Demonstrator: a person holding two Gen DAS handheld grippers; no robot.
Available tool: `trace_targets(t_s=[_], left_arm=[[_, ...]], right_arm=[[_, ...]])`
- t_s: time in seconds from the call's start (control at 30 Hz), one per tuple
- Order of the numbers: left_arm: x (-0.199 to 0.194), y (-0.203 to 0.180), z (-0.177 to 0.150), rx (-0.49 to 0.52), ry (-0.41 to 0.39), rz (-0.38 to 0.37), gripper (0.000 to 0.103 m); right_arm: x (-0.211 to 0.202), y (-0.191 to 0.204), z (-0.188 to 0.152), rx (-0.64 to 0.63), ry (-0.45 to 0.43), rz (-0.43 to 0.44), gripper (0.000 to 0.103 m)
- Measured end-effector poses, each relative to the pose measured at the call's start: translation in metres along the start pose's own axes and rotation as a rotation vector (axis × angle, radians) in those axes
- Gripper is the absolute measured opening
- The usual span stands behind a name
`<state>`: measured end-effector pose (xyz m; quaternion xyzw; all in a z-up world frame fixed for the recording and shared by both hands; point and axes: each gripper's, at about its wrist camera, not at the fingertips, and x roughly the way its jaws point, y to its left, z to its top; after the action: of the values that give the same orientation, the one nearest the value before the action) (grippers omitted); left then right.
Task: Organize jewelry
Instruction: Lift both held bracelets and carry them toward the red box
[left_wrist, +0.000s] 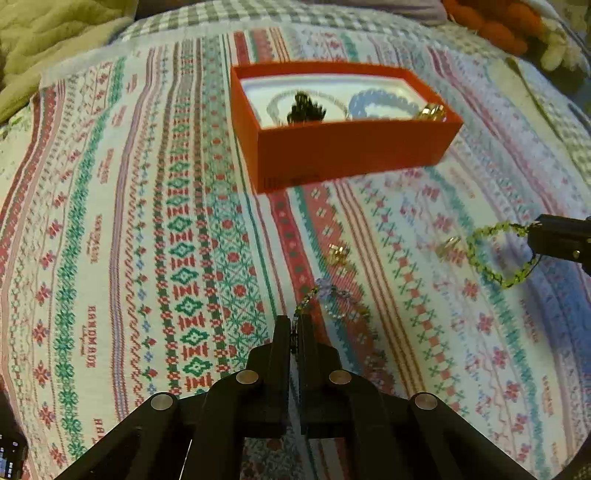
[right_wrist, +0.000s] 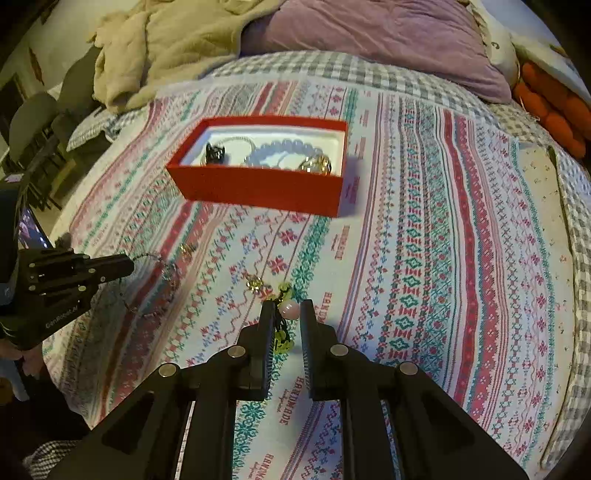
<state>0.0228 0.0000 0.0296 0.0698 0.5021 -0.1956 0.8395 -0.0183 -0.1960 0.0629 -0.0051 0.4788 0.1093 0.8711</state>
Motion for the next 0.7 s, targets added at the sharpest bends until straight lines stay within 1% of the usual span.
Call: trace_targets(t_s=[0.53,0.7], left_arm=[[-0.035,0.003,0.018,-0.025,-0.09,-0.031,0.0],[-0.042,0.003,0.029,-0.036,-0.12,-0.043,0.0]], right_arm=[[-0.031,0.004,0.016,-0.005,-0.078,0.016,0.014],[-0.037,0.005,0.027,0.004,-0.107,0.018,0.014]])
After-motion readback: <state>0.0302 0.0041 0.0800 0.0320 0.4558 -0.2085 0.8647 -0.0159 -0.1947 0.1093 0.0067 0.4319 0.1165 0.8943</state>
